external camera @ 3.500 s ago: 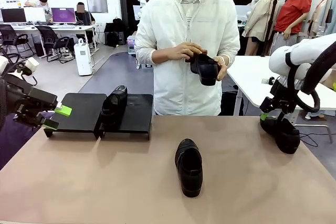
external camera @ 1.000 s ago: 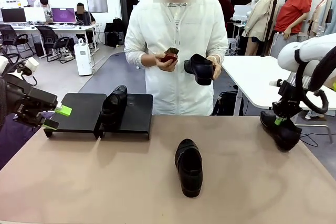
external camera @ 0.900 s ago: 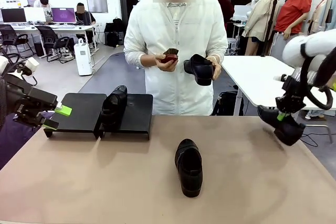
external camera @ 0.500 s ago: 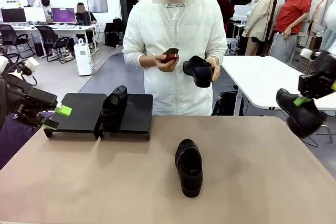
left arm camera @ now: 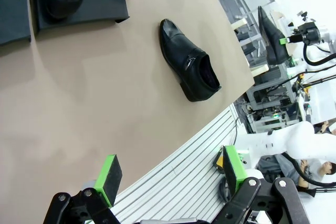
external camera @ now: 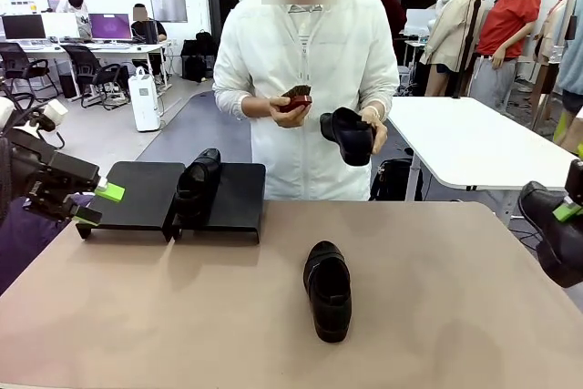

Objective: Organize the shoes by placing them on the stand.
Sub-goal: Pick up one Shoe and place it in the middle of the table.

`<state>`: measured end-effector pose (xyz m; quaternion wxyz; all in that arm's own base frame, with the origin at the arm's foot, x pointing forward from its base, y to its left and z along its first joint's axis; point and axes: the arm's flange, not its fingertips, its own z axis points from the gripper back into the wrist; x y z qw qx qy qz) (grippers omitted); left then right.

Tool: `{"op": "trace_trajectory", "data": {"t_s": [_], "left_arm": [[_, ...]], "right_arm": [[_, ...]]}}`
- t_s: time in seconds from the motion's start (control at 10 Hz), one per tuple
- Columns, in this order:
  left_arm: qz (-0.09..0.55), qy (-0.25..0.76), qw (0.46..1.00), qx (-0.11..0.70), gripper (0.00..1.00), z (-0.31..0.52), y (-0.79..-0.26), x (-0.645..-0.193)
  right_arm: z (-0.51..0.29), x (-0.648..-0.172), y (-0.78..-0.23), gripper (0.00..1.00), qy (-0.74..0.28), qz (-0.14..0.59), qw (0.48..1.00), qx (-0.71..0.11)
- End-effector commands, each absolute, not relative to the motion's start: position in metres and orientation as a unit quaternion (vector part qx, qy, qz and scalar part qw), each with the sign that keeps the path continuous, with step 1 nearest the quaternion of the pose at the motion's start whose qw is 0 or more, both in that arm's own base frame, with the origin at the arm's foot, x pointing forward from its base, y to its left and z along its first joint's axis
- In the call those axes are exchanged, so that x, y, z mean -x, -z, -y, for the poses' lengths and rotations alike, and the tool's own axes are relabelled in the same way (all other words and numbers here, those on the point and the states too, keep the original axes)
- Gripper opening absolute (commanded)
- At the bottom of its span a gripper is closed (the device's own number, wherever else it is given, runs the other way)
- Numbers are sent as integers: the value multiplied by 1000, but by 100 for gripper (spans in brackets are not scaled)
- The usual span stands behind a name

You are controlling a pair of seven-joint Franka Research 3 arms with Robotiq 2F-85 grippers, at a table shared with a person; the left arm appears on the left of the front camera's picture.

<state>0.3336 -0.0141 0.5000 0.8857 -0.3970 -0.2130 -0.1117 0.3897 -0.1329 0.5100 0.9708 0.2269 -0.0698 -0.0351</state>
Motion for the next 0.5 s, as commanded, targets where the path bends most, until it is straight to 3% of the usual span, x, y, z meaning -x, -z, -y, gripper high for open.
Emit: {"op": "trace_trajectory", "data": {"t_s": [0.0,0.2,0.4], "left_arm": [[216,108,882,405,100,14,-501,-333],[216,108,882,405,100,14,-501,-333],[216,108,882,405,100,14,-501,-333]], "right_arm": [[120,-382,-519,0,31,79,970,-227],[130,-389,-511,0,33,70,971,-227],[84,-388,-528,0,32,103,983,-145]]}}
